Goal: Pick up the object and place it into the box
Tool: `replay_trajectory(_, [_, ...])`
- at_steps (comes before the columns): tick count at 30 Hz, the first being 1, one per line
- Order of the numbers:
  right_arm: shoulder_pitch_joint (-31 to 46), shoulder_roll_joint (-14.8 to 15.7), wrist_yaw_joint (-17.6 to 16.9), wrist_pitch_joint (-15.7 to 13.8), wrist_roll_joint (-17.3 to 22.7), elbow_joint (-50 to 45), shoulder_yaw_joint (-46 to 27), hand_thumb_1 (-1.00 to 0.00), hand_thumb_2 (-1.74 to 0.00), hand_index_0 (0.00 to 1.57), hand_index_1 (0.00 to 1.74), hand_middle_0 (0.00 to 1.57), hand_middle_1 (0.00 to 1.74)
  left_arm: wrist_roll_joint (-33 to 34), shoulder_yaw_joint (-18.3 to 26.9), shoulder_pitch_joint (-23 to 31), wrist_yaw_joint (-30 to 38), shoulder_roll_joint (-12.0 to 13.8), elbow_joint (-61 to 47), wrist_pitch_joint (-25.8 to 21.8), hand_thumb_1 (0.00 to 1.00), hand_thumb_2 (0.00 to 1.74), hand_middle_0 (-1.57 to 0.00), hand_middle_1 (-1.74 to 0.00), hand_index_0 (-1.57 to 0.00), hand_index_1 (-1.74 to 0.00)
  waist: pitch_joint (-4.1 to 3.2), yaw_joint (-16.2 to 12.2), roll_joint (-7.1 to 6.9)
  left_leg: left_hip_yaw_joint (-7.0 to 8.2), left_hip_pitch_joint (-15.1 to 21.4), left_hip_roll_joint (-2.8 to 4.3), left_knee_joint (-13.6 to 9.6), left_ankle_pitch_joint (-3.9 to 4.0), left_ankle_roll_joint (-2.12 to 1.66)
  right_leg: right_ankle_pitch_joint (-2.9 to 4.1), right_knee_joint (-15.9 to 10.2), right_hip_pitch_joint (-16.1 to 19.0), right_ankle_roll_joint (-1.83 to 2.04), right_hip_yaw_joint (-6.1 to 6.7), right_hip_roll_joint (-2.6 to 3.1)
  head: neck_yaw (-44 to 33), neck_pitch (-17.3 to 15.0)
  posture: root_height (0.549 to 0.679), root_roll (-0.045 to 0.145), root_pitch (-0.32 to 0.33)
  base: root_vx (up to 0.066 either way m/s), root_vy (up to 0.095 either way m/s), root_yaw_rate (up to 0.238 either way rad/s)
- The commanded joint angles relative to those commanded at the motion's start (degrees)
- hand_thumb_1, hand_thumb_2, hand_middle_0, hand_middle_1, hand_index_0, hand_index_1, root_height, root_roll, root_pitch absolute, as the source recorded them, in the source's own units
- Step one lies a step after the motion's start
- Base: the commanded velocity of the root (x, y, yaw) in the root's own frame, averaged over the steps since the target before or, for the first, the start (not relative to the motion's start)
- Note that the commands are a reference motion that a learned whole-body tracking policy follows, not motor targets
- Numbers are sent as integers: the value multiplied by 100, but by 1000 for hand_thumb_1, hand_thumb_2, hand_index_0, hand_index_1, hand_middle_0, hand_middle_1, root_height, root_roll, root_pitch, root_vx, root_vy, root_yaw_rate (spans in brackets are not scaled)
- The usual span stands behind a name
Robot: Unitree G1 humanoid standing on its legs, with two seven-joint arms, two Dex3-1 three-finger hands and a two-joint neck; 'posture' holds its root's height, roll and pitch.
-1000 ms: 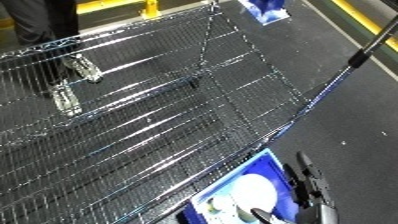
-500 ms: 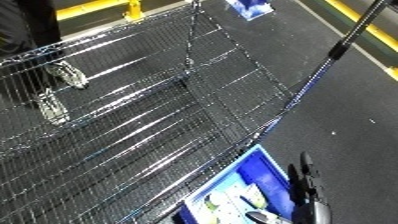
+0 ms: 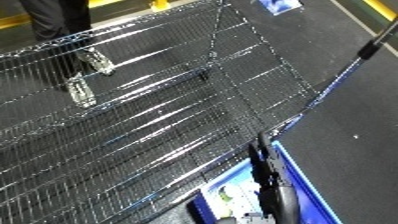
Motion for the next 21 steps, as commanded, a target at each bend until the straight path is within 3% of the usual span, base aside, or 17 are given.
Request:
replay_trajectory(7, [-240, 12, 307, 244, -76, 102, 290, 0, 0, 0, 0, 0, 0, 143, 19, -151, -89, 58, 69, 169, 1000, 1740, -1570, -1740, -1570, -1740, 2, 273, -170, -167, -1, -44, 32, -17, 26, 13, -46, 185, 4, -161, 30, -417, -381, 668, 60, -27, 41, -78, 183])
replay_trajectory(14, [-418, 104, 339, 239, 19, 246, 413, 0, 0, 0, 0, 0, 0, 246, 33, -254, -129, 86, 135, 253, 1000, 1740, -1570, -1740, -1570, -1740, 25, 424, -264, -259, 6, -73, 13, -5, 47, 46, -99, 285, 31, -271, 52, -495, -406, 668, 49, -35, 39, -44, 104])
replay_trajectory(21, [-423, 159, 325, 231, -35, 309, 419, 0, 0, 0, 0, 0, 0, 267, 78, -199, -239, 131, 169, 271, 1000, 1740, -1570, -1740, -1570, -1740, 53, 489, -284, -284, 5, -78, 27, 4, 60, 78, -112, 320, 53, -302, 40, -381, -331, 668, 43, -39, 31, -14, 45])
